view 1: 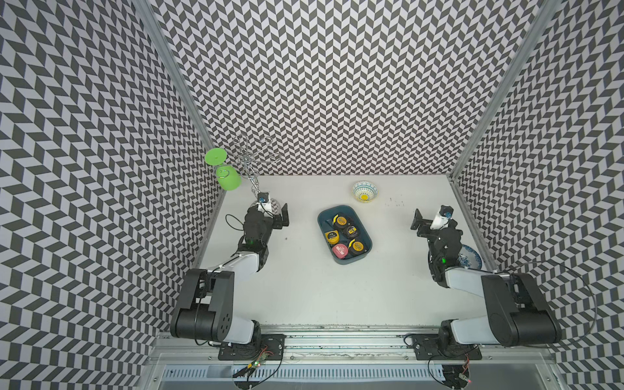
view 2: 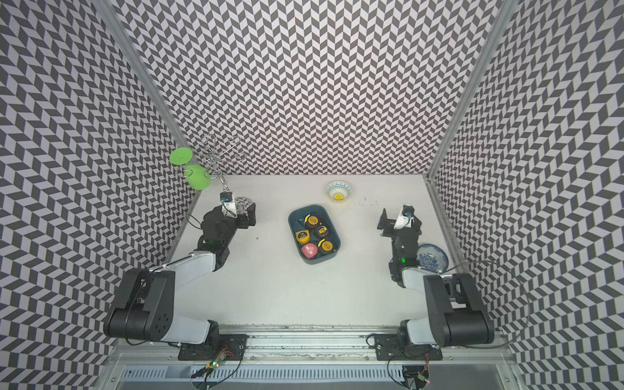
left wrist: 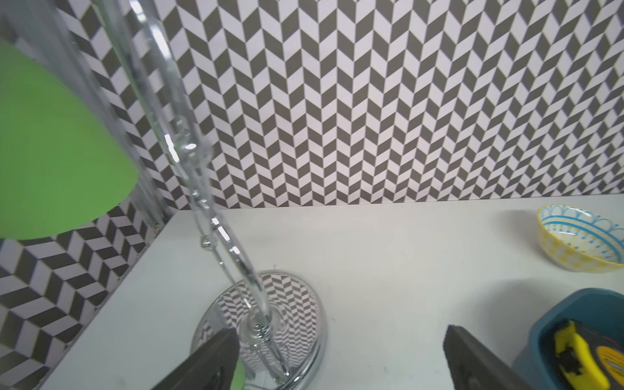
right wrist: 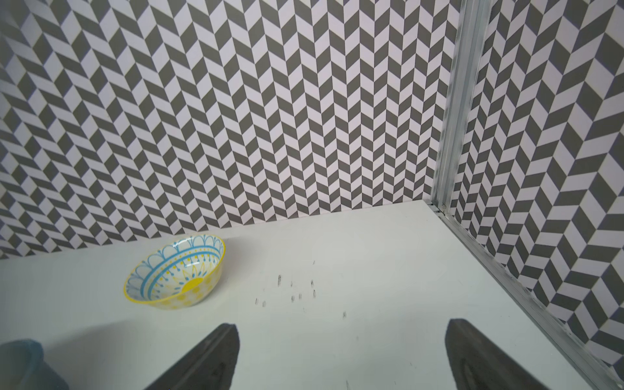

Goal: Take the tape measure out of the storage box
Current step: Move the storage box to the center of the board.

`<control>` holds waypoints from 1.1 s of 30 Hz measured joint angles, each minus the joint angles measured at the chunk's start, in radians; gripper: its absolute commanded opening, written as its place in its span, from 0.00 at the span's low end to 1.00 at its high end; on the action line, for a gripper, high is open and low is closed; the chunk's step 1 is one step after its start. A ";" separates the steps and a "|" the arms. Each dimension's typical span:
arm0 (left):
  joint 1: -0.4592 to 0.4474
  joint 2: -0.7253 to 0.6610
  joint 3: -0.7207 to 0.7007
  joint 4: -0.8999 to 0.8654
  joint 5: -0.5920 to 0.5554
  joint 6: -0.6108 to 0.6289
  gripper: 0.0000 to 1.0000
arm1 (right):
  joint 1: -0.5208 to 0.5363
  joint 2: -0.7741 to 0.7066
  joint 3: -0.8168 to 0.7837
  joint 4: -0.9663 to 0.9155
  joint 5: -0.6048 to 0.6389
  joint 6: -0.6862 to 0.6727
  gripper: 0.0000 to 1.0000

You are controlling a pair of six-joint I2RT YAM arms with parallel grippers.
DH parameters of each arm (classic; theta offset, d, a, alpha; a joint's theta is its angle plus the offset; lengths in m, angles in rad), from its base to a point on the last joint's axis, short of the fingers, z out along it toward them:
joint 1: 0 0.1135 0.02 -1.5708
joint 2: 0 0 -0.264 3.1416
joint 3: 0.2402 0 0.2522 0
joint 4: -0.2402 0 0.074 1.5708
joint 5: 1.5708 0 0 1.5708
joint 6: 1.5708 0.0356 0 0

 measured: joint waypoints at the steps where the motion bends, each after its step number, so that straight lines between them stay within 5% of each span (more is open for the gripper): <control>1: -0.022 -0.006 0.021 -0.045 0.002 -0.018 1.00 | 0.010 -0.008 0.043 -0.064 0.007 0.015 1.00; 13: -0.311 0.050 0.180 -0.427 0.114 -0.373 0.99 | 0.116 -0.035 0.333 -0.629 -0.069 0.075 1.00; 22: -0.432 0.169 0.275 -0.619 0.129 -0.554 0.90 | 0.121 -0.035 0.405 -0.795 -0.141 0.096 1.00; 33: -0.507 0.297 0.436 -0.847 0.019 -0.587 0.72 | 0.121 -0.035 0.401 -0.831 -0.147 0.103 1.00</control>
